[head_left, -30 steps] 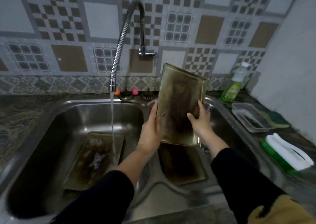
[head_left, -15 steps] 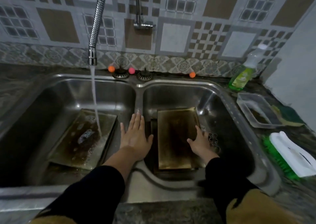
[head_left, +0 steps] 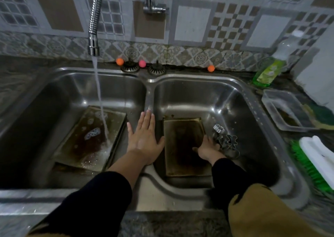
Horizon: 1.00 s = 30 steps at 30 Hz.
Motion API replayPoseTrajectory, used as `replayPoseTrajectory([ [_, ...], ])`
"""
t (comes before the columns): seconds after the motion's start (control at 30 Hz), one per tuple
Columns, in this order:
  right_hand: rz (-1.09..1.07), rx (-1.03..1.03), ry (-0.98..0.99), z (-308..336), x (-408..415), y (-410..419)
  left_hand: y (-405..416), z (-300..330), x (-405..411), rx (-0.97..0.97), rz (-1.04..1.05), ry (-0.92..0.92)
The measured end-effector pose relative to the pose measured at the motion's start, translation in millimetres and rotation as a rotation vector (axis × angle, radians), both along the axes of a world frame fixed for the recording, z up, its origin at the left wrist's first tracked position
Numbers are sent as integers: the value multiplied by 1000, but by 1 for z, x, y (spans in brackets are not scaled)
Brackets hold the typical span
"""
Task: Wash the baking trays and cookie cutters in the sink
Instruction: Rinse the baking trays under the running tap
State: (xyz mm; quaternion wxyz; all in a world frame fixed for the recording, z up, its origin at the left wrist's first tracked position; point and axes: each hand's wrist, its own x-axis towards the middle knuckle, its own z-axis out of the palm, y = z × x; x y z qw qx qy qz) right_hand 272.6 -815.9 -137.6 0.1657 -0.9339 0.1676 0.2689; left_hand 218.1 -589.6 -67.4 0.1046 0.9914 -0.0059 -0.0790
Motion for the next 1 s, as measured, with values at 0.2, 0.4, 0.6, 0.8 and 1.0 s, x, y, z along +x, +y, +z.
replayPoseTrajectory([
  [0.2,67,23,-27,7,-1,0,2,1,0,-5,-18,11],
  [0.4,107,33,-219,33,-10,17,3,0,-1,-58,-28,13],
  [0.6,195,137,-392,79,-19,74,27,6,3,-146,-158,70],
  [0.8,326,225,-623,112,-35,166,105,-3,1,-156,-80,126],
  [1.0,150,534,-365,71,-38,267,190,-30,1,-105,124,287],
])
